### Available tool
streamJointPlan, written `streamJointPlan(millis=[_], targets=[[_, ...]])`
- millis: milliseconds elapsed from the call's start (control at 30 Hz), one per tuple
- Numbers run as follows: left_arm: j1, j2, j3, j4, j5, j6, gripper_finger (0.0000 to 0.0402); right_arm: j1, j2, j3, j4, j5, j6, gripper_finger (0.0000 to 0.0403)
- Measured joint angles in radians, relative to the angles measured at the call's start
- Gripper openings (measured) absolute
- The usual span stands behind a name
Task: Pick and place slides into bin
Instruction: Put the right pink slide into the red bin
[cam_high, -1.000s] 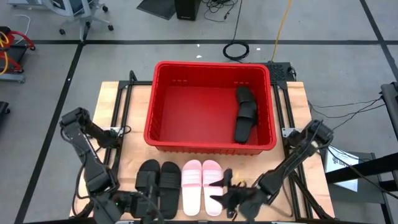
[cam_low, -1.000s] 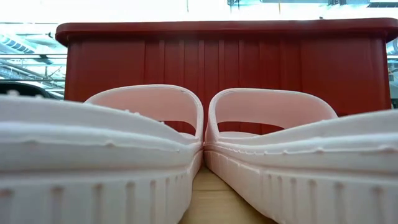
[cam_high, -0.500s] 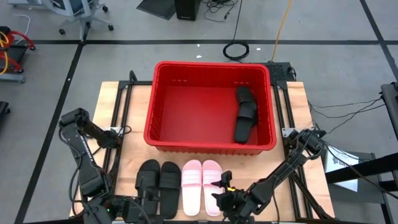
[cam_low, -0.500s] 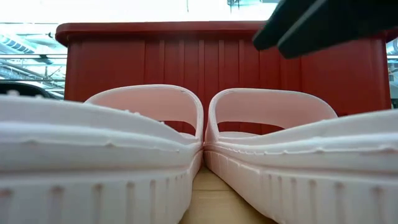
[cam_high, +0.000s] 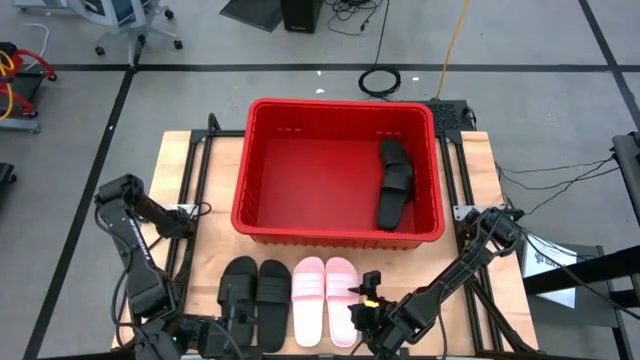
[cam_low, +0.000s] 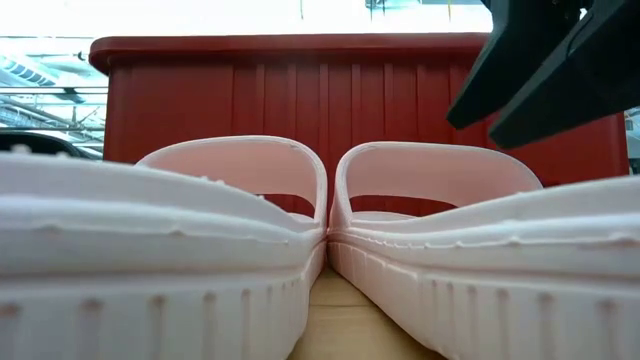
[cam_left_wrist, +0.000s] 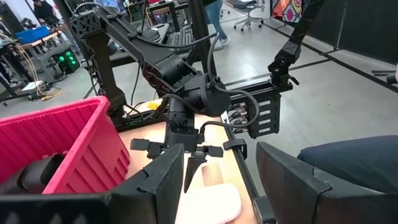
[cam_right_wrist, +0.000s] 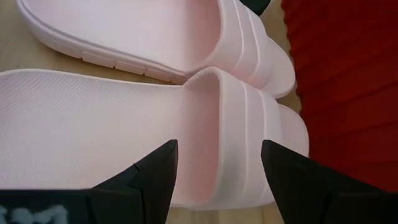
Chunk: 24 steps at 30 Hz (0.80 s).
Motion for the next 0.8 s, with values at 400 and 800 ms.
streamJointPlan(millis=[400,800], targets=[[0.001,0.0,0.0,0.0,0.0,-0.003,0.0202,-0.035,0.001,-0.001,-0.04,-0.05,0.027,0.0221],[0.001,0.0,0.0,-0.003,0.0,-0.003,0.0202,-0.048,0.001,-0.002,-0.036,-0.077,0.031,0.0221]])
